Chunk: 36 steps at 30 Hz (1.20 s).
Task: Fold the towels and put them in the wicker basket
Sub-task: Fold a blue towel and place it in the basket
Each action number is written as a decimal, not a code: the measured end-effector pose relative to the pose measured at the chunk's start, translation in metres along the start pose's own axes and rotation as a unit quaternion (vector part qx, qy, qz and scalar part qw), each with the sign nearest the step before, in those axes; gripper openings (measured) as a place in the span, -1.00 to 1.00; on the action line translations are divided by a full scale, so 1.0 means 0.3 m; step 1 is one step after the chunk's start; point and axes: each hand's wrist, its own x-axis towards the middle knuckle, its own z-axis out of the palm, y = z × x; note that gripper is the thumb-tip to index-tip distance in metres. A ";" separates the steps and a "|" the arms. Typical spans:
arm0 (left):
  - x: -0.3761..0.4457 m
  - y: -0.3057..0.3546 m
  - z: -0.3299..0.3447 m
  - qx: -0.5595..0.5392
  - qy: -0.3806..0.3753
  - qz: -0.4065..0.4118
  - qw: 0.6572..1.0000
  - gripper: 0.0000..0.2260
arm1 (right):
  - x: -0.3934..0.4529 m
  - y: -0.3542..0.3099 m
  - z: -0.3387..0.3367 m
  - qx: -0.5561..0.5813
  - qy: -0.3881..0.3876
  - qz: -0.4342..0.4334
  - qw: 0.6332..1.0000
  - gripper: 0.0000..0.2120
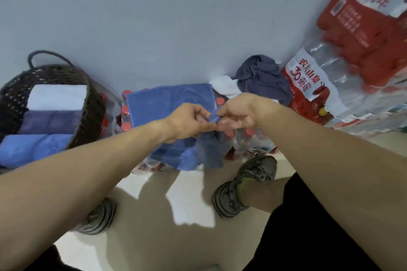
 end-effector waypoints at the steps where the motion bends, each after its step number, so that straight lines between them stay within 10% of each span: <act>1: -0.003 0.022 -0.023 0.034 0.003 -0.002 0.999 -0.75 | -0.025 -0.039 0.004 -0.096 0.012 0.000 0.995 -0.82; 6: -0.051 0.136 -0.145 0.154 -0.013 -0.001 0.988 -0.94 | -0.119 -0.165 0.059 -0.449 0.042 -0.195 0.871 -0.60; 11: -0.111 0.189 -0.262 0.189 -0.022 0.027 0.981 -0.95 | -0.123 -0.143 0.098 -0.327 -0.036 -0.305 0.894 -0.73; 24: -0.151 0.188 -0.347 -0.009 -0.008 0.055 0.998 -0.70 | -0.090 -0.150 0.141 -0.254 -0.253 -0.251 0.899 -0.73; 32: -0.164 0.146 -0.475 0.118 -0.179 -0.041 0.976 -0.75 | -0.137 -0.224 0.046 -0.190 -0.167 -0.236 0.938 -0.97; 36: -0.160 0.133 -0.493 0.046 -0.136 -0.027 0.989 -0.78 | -0.170 -0.245 -0.001 -0.454 -0.098 -0.240 0.852 -0.95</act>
